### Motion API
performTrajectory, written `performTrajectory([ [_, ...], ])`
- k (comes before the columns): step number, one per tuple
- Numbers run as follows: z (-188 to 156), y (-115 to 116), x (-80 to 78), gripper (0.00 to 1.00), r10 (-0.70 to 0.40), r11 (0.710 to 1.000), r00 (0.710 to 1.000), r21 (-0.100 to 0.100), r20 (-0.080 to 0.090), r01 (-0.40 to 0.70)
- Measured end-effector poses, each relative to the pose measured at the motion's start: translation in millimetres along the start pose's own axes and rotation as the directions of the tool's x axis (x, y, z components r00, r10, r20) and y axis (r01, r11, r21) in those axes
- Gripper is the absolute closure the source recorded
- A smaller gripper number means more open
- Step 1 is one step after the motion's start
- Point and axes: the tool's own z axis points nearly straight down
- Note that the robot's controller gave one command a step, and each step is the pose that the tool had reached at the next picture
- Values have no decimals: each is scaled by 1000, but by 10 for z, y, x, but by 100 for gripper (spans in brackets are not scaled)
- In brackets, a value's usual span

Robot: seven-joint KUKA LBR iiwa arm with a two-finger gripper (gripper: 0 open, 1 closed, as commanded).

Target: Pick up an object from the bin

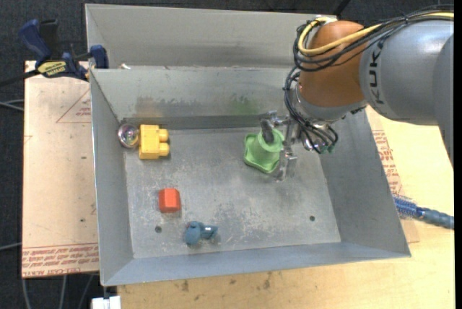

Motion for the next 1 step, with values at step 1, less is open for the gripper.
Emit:
performTrajectory([
  [1,136,3,-114,0,116,993,993,0,14,-116],
])
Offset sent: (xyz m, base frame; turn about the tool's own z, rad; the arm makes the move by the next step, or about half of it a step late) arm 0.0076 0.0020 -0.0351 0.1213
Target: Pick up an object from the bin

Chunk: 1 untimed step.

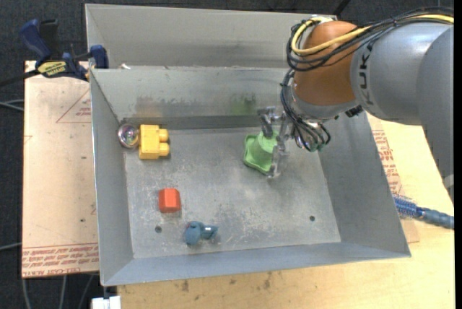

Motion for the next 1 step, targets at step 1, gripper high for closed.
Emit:
performTrajectory([
  [1,7,0,5,100,0,1000,1000,0,-5,0],
])
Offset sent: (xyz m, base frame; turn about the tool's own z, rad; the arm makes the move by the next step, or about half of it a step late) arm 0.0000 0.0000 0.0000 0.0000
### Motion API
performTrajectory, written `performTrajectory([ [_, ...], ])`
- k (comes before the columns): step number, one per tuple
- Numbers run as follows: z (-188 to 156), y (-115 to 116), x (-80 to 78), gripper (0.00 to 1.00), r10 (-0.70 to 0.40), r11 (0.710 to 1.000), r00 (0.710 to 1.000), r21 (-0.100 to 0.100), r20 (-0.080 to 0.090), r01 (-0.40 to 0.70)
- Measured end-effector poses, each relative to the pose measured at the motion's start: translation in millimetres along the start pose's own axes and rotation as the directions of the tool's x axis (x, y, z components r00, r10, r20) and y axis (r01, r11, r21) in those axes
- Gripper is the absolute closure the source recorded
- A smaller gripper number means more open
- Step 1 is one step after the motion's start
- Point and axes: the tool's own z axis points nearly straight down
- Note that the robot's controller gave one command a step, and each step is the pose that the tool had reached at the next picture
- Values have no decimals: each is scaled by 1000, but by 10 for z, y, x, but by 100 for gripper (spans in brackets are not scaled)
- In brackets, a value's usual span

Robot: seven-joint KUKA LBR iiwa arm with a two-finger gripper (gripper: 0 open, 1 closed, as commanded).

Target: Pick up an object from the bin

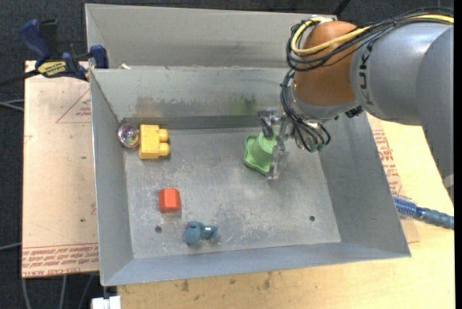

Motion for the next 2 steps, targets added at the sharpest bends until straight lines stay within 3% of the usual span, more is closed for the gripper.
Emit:
performTrajectory([
  [1,-1035,76,83,100,-33,999,999,0,-12,33],
  [2,-983,77,99,0,-33,999,999,-1,-20,33],
])
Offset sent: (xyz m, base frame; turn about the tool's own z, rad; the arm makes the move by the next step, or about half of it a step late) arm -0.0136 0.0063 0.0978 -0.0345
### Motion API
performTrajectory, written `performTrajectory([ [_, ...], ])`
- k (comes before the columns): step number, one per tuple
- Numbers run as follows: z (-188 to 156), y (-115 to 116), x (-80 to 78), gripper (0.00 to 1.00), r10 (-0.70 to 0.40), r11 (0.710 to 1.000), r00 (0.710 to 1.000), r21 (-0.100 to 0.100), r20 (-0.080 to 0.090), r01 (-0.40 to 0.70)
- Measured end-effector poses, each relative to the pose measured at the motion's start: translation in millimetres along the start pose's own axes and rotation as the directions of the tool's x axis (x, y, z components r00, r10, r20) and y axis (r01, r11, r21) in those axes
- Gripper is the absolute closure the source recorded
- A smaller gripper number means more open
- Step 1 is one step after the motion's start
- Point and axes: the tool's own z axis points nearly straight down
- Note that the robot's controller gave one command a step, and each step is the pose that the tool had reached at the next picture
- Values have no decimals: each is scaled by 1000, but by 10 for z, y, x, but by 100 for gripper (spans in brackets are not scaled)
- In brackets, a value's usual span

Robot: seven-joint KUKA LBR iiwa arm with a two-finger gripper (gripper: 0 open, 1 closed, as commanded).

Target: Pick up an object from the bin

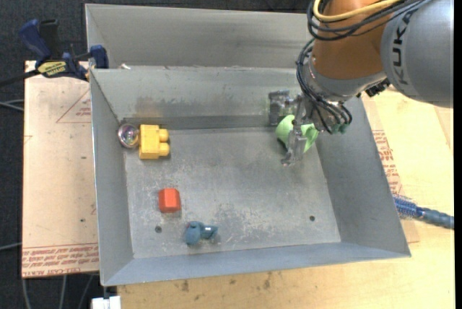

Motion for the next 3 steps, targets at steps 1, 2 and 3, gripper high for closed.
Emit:
performTrajectory([
  [1,1141,-1023,39,0,-100,995,995,-1,-6,100],
  [2,1203,-1384,-190,0,-163,987,987,1,2,163],
  [3,1178,-1378,-198,100,-163,987,987,1,5,163],
])
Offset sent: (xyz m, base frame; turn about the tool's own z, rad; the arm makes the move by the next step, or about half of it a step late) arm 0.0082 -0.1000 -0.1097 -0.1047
